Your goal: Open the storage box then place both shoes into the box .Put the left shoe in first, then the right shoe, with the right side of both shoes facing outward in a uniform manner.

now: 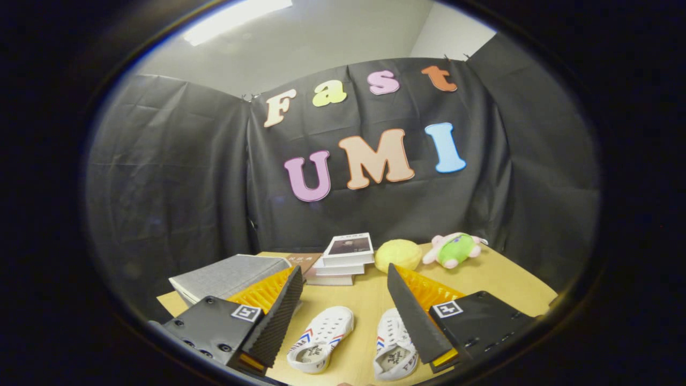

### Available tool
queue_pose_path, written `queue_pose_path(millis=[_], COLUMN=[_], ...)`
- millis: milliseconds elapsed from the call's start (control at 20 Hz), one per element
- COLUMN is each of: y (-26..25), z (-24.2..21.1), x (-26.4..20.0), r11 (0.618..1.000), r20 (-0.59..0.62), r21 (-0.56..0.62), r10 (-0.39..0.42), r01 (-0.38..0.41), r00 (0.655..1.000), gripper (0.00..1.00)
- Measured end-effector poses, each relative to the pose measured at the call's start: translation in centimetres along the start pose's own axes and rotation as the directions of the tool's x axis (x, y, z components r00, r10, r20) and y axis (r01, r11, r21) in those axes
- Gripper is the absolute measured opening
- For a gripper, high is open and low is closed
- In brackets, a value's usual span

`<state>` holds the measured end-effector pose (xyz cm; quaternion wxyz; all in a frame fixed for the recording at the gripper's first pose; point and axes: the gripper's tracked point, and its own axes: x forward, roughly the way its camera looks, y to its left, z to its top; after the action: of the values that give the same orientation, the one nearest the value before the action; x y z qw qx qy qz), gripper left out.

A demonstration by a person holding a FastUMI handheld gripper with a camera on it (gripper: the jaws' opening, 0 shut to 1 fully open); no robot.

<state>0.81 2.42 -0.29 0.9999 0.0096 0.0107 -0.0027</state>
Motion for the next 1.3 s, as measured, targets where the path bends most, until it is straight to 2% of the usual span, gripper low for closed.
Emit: queue_pose_path(millis=[400, 650, 950, 1150, 1300], y=[5.4, 9.6, 13.9, 15.9, 17.3], z=[-1.3, -2.8, -5.8, -8.0, -9.6], x=[0.1, 0.5, 1.7, 2.5, 2.9], r11=[0.995, 0.976, 0.924, 0.898, 0.854], r20=[-0.012, -0.042, -0.129, -0.181, -0.211], r21=[0.055, 0.155, 0.326, 0.383, 0.473], r10=[0.088, 0.158, 0.252, 0.302, 0.347], r01=[-0.087, -0.150, -0.199, -0.215, -0.215], r00=[0.996, 0.986, 0.959, 0.936, 0.914], gripper=[0.99, 0.99, 1.00, 1.00, 1.00])
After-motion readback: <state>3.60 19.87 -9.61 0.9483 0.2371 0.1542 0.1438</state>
